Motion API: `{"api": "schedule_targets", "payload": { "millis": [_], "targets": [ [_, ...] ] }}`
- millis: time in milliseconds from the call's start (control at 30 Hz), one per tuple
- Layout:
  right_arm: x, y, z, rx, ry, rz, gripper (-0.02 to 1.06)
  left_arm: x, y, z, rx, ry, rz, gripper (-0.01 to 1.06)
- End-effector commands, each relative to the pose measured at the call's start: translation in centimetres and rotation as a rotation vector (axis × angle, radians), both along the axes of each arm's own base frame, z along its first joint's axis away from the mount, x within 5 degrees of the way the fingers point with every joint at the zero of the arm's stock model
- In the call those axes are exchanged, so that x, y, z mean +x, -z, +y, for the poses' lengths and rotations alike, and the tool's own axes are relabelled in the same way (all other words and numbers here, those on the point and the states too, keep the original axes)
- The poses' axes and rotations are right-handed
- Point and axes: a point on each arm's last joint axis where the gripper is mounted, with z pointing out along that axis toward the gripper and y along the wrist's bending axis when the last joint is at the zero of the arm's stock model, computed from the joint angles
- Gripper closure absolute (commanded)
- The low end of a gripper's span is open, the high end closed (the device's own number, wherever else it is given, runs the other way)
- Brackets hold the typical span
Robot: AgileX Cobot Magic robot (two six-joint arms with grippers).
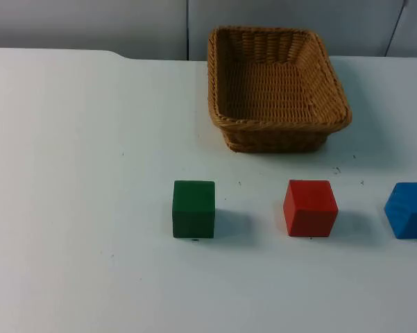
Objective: Pick up the basket with the left hand and place the blue cube into the basket with the right hand.
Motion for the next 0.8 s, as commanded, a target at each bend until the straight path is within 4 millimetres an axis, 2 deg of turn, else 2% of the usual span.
{"api": "schedule_targets", "payload": {
  "millis": [0, 200, 367, 400, 533, 600, 733, 767],
  "targets": [
    [0.1, 0.1, 0.1, 0.013, -0.01, -0.008, 0.0, 0.0, 0.0, -0.1, -0.004, 0.0, -0.009, 0.0],
    [0.0, -0.1, 0.5, 0.043, -0.039, -0.022, 0.0, 0.0, -0.1, -0.2, -0.017, 0.013, -0.021, 0.0],
    [0.2, -2.2, 1.0, 0.049, -0.102, -0.042, 0.0, -0.3, -3.3, -0.8, -0.096, 0.066, -0.176, 0.0],
    [0.2, -2.2, 1.0, 0.049, -0.102, -0.042, 0.0, -0.3, -3.3, -0.8, -0.096, 0.066, -0.176, 0.0],
    [1.9, -4.2, 1.1, 0.04, -0.116, -0.027, 0.0, 0.3, -4.7, -0.9, -0.114, 0.063, -0.234, 0.0],
    [2.1, -4.5, 1.1, 0.038, -0.115, -0.036, 0.0, 0.5, -4.9, -0.9, -0.122, 0.061, -0.244, 0.0],
    [5.0, -6.4, 0.9, 0.01, -0.113, -0.089, 0.0, 1.5, -5.5, -1.1, -0.169, 0.053, -0.271, 0.0],
    [5.0, -6.4, 0.9, 0.01, -0.113, -0.089, 0.0, 1.5, -5.5, -1.1, -0.169, 0.053, -0.271, 0.0]
  ]
}}
